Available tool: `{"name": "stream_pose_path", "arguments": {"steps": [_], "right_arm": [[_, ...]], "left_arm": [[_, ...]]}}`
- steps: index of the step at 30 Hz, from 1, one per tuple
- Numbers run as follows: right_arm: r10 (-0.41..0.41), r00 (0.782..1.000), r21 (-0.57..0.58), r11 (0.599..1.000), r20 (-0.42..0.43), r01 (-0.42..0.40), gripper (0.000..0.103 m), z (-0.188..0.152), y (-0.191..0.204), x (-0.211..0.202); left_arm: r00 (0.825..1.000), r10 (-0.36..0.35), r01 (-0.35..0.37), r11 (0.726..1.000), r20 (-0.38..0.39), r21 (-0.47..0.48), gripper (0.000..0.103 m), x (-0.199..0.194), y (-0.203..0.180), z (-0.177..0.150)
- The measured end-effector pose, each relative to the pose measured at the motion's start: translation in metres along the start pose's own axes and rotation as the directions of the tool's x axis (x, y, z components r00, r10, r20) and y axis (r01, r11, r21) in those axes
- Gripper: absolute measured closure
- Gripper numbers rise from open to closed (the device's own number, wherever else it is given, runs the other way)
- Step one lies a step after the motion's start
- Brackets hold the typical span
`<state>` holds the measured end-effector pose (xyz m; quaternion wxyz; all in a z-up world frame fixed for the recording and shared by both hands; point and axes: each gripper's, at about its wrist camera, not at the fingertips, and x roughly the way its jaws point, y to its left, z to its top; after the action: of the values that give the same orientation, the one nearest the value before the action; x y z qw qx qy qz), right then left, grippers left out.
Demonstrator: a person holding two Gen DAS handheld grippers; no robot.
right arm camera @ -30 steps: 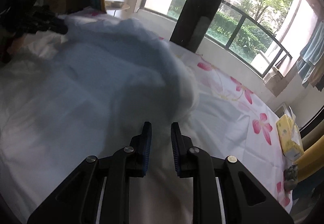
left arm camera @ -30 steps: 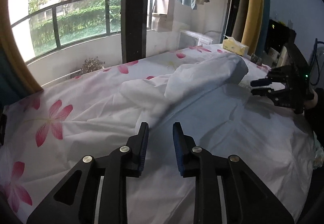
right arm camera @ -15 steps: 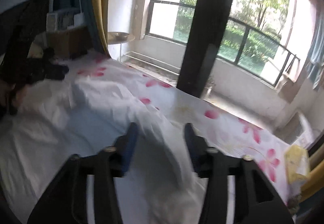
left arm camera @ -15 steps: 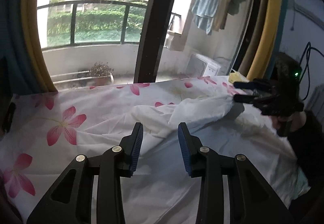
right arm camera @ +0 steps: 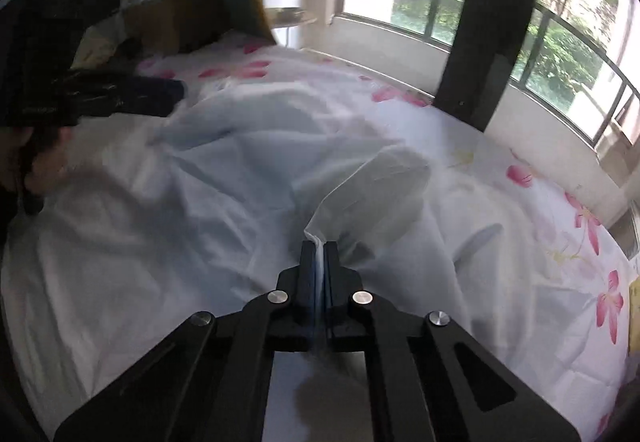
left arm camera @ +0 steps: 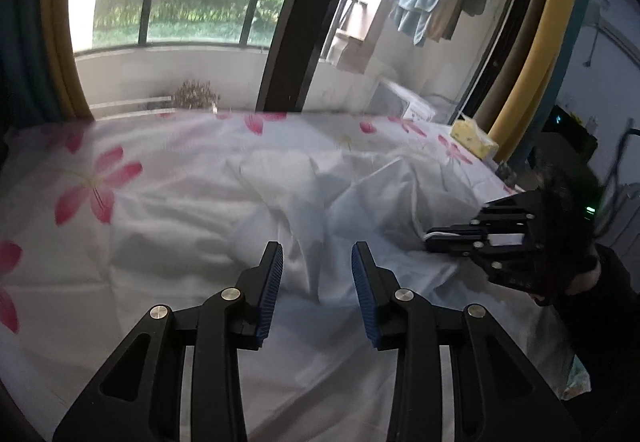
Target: Fold large clothes
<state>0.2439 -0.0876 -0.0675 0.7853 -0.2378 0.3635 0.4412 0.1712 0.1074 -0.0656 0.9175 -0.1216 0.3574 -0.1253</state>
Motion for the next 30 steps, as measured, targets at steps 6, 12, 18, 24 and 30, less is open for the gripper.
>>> {"name": "stream_pose_path", "arguments": {"steps": [6,12,18,24,30], "right_arm": [[-0.013,1.000,-0.041,0.999,0.010,0.013,0.100,-0.020,0.024,-0.019],[0.026,0.998,-0.094,0.995,-0.053,-0.031,0.098,-0.046,0.043,-0.023],[0.067,0.995,-0.109,0.991,-0.075,-0.075,0.094,-0.053,0.049,-0.041],[0.085,0.996,-0.129,0.988,-0.013,-0.086,0.093,-0.036,0.049,-0.065],[-0.004,0.996,-0.071,0.997,0.085,0.010,0.086,-0.006,0.029,-0.055]], "left_arm": [[1.000,0.009,-0.009,1.000,-0.025,-0.013,0.065,0.006,-0.007,-0.009],[0.999,0.011,-0.012,1.000,-0.049,-0.020,0.065,0.007,-0.010,-0.019],[0.998,0.016,-0.019,0.999,-0.063,-0.037,0.065,0.007,-0.004,-0.023],[0.998,0.017,-0.021,0.998,-0.054,-0.059,0.065,0.003,0.004,-0.023],[0.998,0.023,-0.028,0.995,-0.056,-0.094,0.065,0.002,0.014,-0.024]]}}
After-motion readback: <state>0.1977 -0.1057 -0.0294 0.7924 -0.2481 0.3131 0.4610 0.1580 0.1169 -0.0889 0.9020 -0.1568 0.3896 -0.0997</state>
